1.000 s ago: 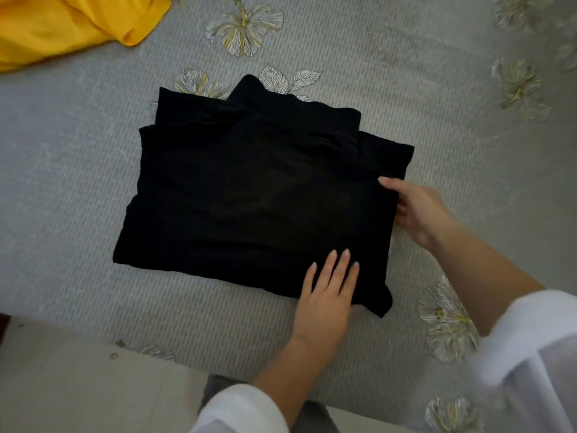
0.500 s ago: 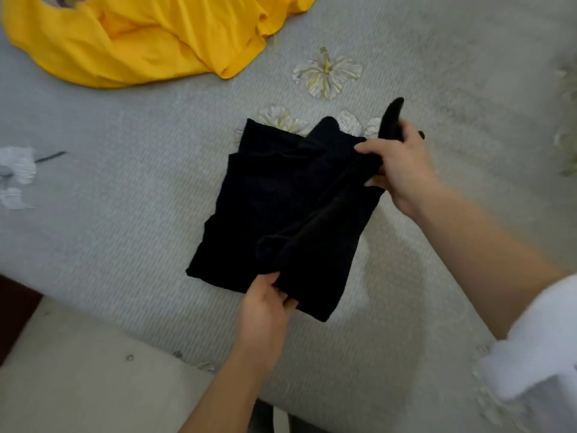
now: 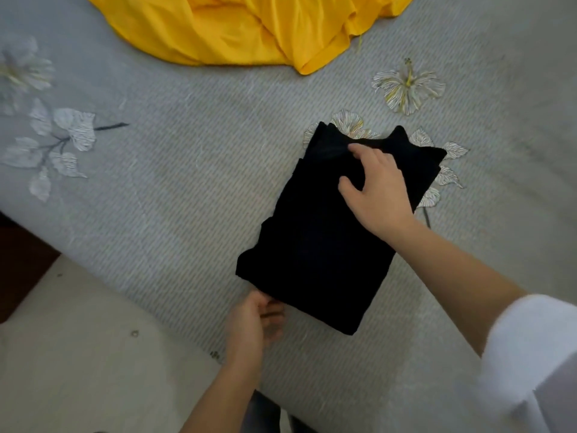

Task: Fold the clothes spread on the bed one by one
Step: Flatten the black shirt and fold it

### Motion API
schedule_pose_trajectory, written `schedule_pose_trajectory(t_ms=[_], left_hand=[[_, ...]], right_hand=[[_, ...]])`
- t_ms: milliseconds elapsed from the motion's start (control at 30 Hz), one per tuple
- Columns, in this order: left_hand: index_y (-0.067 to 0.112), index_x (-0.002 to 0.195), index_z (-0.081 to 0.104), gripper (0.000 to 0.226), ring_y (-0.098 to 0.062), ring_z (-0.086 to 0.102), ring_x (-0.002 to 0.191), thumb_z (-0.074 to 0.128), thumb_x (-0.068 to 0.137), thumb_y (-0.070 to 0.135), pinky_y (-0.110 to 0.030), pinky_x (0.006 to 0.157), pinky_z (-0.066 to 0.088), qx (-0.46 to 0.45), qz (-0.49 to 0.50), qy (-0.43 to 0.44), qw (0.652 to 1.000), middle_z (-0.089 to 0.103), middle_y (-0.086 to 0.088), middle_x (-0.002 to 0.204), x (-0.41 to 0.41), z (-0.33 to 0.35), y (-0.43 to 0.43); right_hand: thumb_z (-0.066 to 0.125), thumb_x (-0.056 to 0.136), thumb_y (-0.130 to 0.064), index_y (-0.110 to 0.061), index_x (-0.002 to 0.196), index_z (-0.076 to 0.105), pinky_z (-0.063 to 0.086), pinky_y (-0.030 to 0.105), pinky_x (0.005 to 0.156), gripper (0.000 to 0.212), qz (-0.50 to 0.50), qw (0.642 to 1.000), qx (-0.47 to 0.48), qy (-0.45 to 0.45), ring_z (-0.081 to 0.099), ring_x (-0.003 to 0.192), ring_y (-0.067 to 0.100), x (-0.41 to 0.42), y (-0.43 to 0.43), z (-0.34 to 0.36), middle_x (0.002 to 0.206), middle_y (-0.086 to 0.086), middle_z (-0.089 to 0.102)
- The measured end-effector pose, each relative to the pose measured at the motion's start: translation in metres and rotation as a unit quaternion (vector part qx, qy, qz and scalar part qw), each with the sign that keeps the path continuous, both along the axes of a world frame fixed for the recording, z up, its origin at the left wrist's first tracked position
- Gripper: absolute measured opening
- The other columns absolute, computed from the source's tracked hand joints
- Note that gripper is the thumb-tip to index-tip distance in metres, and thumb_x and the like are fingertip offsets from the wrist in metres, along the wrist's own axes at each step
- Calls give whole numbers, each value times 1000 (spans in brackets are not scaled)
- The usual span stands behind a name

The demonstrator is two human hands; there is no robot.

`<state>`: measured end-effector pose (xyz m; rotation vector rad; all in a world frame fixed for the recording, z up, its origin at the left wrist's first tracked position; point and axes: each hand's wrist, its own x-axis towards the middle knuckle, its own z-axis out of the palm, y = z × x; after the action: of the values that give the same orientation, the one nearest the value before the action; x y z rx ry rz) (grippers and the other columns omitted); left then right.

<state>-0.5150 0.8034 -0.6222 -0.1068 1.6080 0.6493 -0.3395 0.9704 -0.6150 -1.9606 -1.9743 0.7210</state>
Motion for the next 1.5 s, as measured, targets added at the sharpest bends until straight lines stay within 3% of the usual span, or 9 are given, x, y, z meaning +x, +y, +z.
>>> schedule_pose_trajectory(t_ms=[233, 433, 600, 733, 867, 1000, 1067, 1267, 1500], left_hand=[[28, 117, 60, 33, -12, 69, 95, 69, 85, 30, -30, 82, 57, 87, -28, -33, 995, 72, 3, 107, 22, 4, 8], [27, 132, 50, 40, -11, 61, 107, 58, 92, 32, -38, 101, 46, 103, -19, 27, 994, 64, 7, 118, 36, 8, 12], [50, 108, 53, 28, 6, 63, 91, 51, 93, 28, -18, 77, 50, 191, -51, 76, 977, 66, 28, 98, 10, 13, 19], [34, 108, 48, 18, -4, 60, 93, 53, 93, 26, -16, 66, 44, 172, -71, 199, 962, 61, 10, 106, -26, 4, 27], [15, 143, 25, 58, -25, 33, 132, 49, 93, 29, -37, 113, 27, 225, -212, 433, 847, 35, -10, 143, -28, -5, 23], [29, 153, 8, 60, -20, -15, 146, 29, 99, 45, -42, 115, -6, 271, -422, 500, 706, -13, -5, 160, -8, -18, 30], [32, 152, -3, 60, -19, -29, 141, 21, 100, 50, -50, 117, -6, 225, -483, 493, 688, -26, -2, 156, -9, -32, 36], [36, 148, -11, 63, -22, -30, 140, 24, 97, 51, -44, 113, -11, 232, -505, 458, 694, -30, 2, 153, -26, -41, 45], [19, 153, 13, 69, -22, 20, 140, 51, 97, 29, -35, 112, 16, 191, -235, 376, 876, 18, -12, 155, -45, -20, 29]], right_hand=[[28, 97, -53, -29, 153, 0, -8, 38, 117, 68, 180, 958, -77, -211, -14, 147, 20, 11, -18, -37, 162, 0, -2], [25, 91, -65, -32, 153, 7, 19, 45, 109, 73, 193, 932, -61, -302, 14, 143, 29, 14, -8, -30, 158, 9, 18], [30, 88, -67, -24, 144, 29, 30, 49, 98, 70, 155, 916, -90, -359, 37, 121, 36, 6, -13, -13, 133, 15, 44], [34, 89, -63, -22, 133, 38, 29, 53, 98, 61, 110, 925, -120, -344, 42, 119, 34, 8, -45, -5, 124, 13, 51], [36, 95, -50, -24, 150, 25, 16, 53, 111, 62, 130, 964, -40, -226, 16, 145, 27, 5, -78, -11, 157, 9, 21], [15, 98, -54, -40, 151, -3, -8, 49, 115, 58, 186, 954, -78, -223, -15, 147, 21, 2, -79, -33, 162, 0, -9], [11, 97, -54, -47, 148, -9, -9, 49, 115, 55, 178, 954, -84, -228, -13, 148, 21, 6, -71, -41, 161, -3, -10], [40, 95, -48, -43, 149, 16, 4, 53, 114, 60, 54, 985, -62, -154, 8, 147, 20, 33, -54, -36, 160, -4, 14], [64, 84, -50, -15, 124, 55, 38, 45, 107, 54, -248, 962, -103, 55, 51, 118, 23, 95, -42, -25, 124, 2, 47]])
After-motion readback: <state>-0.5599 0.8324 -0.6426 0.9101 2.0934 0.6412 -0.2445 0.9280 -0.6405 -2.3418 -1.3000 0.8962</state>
